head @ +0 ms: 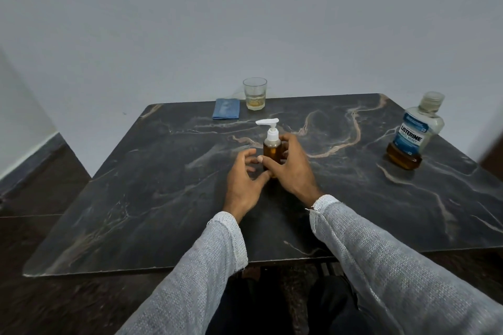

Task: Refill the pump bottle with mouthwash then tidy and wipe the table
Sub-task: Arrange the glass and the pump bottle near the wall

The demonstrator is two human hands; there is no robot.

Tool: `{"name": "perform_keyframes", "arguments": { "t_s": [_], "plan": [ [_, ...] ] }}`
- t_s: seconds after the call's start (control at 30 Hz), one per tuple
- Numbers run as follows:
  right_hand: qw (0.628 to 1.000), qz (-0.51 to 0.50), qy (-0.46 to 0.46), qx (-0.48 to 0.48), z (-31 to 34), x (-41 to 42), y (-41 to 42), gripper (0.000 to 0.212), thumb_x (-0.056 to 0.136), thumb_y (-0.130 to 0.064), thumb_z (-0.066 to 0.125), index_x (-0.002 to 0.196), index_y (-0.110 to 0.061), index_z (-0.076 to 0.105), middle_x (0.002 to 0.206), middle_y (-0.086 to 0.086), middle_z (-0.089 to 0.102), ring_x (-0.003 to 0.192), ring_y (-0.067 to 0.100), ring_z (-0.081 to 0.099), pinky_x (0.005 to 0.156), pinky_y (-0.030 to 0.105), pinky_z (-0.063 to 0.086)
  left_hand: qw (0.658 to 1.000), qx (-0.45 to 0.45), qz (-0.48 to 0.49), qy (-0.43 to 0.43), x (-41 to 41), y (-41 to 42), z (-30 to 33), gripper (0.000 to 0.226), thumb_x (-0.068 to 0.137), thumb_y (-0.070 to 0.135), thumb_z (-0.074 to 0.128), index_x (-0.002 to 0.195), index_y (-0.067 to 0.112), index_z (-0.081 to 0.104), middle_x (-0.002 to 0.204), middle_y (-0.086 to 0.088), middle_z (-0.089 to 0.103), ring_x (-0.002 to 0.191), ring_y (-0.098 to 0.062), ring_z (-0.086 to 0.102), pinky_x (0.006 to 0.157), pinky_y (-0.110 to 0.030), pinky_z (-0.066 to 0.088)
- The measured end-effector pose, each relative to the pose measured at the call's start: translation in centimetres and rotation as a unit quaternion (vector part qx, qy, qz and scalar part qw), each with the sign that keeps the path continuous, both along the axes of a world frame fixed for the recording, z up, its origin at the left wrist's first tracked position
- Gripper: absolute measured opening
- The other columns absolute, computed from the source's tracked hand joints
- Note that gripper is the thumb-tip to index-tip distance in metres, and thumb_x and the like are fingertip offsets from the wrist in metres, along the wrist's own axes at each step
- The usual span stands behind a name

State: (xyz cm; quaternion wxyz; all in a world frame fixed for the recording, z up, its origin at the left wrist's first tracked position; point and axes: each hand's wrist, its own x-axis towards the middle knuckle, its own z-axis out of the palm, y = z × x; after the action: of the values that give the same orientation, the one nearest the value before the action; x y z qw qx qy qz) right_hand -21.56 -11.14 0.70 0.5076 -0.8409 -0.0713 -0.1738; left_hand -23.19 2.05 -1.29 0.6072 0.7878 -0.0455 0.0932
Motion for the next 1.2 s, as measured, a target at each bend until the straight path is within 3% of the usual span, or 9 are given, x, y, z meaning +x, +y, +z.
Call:
{"name": "perform_keyframes", "arguments": {
  "t_s": [0.07,0.17,0.3,0.4,0.5,0.6,0.97,1.13,1.2],
  "plan": [
    [1.0,-0.013,-0.013,-0.019,-0.1,-0.3,0.0,0.064,0.076,-0.04,0.078,0.126,-0.022,0.043,0.121,0.0,0.052,0.109,0.014,0.053,0.095,0.04,0.049,1.0,0.006,0.001,-0.01,0.3,-0.6,-0.1,0.059,0.08,0.007,0.074,0.131,0.021,0.048,0.121,0.004,0.061,0.107,-0.014,0.061,0.091,-0.03,0.052],
    [0.999,-0.003,-0.03,-0.032,-0.3,-0.8,-0.2,0.07,0.078,-0.04,0.075,0.134,-0.024,0.037,0.128,0.0,0.05,0.115,0.015,0.051,0.098,0.042,0.047,0.999,0.012,0.014,-0.038,0.6,-1.2,-0.3,0.049,0.082,0.001,0.068,0.123,0.023,0.051,0.114,0.008,0.062,0.106,-0.009,0.063,0.088,-0.024,0.054],
    [0.998,0.04,-0.036,-0.025,0.2,-1.0,-0.5,0.093,0.084,-0.022,0.071,0.15,-0.037,0.006,0.147,0.003,0.04,0.13,0.014,0.044,0.109,0.04,0.037,0.999,0.008,-0.01,-0.039,1.1,-1.3,-0.4,0.048,0.082,-0.005,0.066,0.119,0.022,0.053,0.117,0.004,0.064,0.105,-0.005,0.063,0.087,-0.021,0.054],
    [0.995,0.051,-0.063,-0.062,0.9,-0.8,-0.9,0.102,0.084,-0.015,0.07,0.148,-0.046,-0.003,0.149,0.007,0.039,0.132,0.021,0.045,0.109,0.045,0.038,0.999,0.015,-0.04,-0.021,1.5,-0.9,-0.3,0.051,0.082,0.0,0.069,0.123,0.025,0.05,0.117,0.005,0.065,0.103,-0.005,0.064,0.085,-0.02,0.053],
    [0.992,0.03,-0.088,-0.083,1.7,-0.4,-1.8,0.103,0.085,-0.016,0.069,0.147,-0.05,-0.004,0.145,0.007,0.045,0.121,0.022,0.053,0.1,0.048,0.045,0.997,0.016,-0.075,0.008,2.2,-0.3,-0.1,0.059,0.081,0.008,0.074,0.131,0.025,0.046,0.115,0.006,0.064,0.106,-0.008,0.062,0.089,-0.024,0.052],
    [0.993,-0.012,-0.092,-0.074,2.7,0.7,-3.2,0.105,0.084,-0.022,0.071,0.146,-0.053,-0.008,0.138,0.01,0.051,0.11,0.027,0.061,0.092,0.054,0.049,0.998,0.029,-0.062,0.018,3.5,0.3,1.0,0.056,0.084,0.014,0.073,0.133,0.025,0.046,0.115,0.005,0.063,0.102,-0.005,0.061,0.08,-0.016,0.049],
    [0.987,-0.055,-0.071,-0.136,5.5,8.8,-6.0,0.096,0.082,-0.031,0.07,0.145,-0.048,0.0,0.114,0.01,0.063,0.089,0.026,0.064,0.088,0.055,0.052,0.999,0.041,0.017,0.019,15.1,0.8,5.7,0.062,0.086,0.03,0.072,0.138,0.019,0.04,0.12,0.003,0.056,0.098,-0.011,0.057,0.075,-0.02,0.046],
    [0.985,-0.047,-0.073,-0.151,5.5,14.1,-6.2,0.098,0.083,-0.03,0.071,0.147,-0.045,-0.001,0.107,0.004,0.062,0.081,0.017,0.062,0.085,0.05,0.055,0.998,0.04,0.044,0.033,22.2,0.4,5.3,0.076,0.079,0.033,0.079,0.14,0.017,0.036,0.136,-0.006,0.051,0.11,-0.019,0.054,0.093,-0.03,0.047],
    [0.984,-0.047,-0.078,-0.155,5.3,16.1,-6.2,0.097,0.083,-0.03,0.071,0.147,-0.046,-0.001,0.103,0.001,0.063,0.081,0.018,0.062,0.084,0.051,0.055,0.997,0.042,0.049,0.037,24.8,0.1,4.6,0.083,0.077,0.033,0.08,0.143,0.016,0.033,0.142,-0.009,0.048,0.117,-0.022,0.053,0.094,-0.029,0.044]
  ]
}}
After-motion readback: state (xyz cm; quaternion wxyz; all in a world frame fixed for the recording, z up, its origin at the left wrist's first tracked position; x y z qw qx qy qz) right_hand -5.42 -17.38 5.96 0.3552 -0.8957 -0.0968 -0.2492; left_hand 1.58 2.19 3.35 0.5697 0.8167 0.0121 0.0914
